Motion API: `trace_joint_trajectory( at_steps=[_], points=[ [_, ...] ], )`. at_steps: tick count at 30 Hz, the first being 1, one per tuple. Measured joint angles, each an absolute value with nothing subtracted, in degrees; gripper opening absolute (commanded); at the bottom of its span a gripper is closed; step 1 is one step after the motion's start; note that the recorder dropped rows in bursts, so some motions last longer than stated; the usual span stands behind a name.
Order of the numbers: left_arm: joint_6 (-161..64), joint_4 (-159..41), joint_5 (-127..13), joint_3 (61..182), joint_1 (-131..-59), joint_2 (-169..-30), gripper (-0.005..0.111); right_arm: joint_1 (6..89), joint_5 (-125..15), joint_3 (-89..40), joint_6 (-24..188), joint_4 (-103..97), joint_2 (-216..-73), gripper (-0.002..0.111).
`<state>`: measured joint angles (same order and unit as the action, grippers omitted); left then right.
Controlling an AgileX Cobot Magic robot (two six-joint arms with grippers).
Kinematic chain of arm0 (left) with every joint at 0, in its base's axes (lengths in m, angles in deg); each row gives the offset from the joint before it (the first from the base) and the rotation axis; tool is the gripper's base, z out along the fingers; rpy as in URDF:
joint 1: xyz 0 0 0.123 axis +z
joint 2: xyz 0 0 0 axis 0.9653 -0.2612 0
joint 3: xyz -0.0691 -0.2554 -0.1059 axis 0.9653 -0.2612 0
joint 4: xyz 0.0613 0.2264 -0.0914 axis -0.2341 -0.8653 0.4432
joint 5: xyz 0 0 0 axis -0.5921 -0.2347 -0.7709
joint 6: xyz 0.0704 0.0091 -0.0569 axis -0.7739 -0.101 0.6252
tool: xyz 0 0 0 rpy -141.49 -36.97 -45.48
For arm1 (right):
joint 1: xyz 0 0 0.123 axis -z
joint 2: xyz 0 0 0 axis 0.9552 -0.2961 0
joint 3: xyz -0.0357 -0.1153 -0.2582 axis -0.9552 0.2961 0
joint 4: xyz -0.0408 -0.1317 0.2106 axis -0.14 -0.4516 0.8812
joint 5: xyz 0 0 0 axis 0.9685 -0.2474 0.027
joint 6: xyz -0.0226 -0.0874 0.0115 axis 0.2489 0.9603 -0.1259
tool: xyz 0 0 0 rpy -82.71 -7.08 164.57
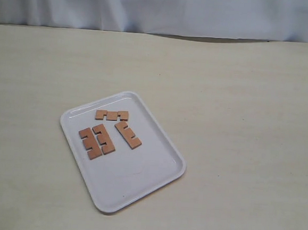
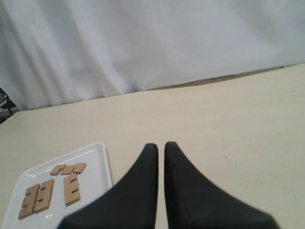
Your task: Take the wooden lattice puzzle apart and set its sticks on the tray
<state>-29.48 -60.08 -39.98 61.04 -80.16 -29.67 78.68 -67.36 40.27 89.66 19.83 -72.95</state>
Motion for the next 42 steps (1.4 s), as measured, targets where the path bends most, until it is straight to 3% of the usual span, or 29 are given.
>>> trace_joint_trajectory(
  at_steps=[42],
  points=[
    [-29.48, -60.08, -39.98, 61.04, -80.16, -29.67, 0.000, 78.68, -73.92, 40.27, 91.57, 18.78, -72.95, 0.004]
  ],
)
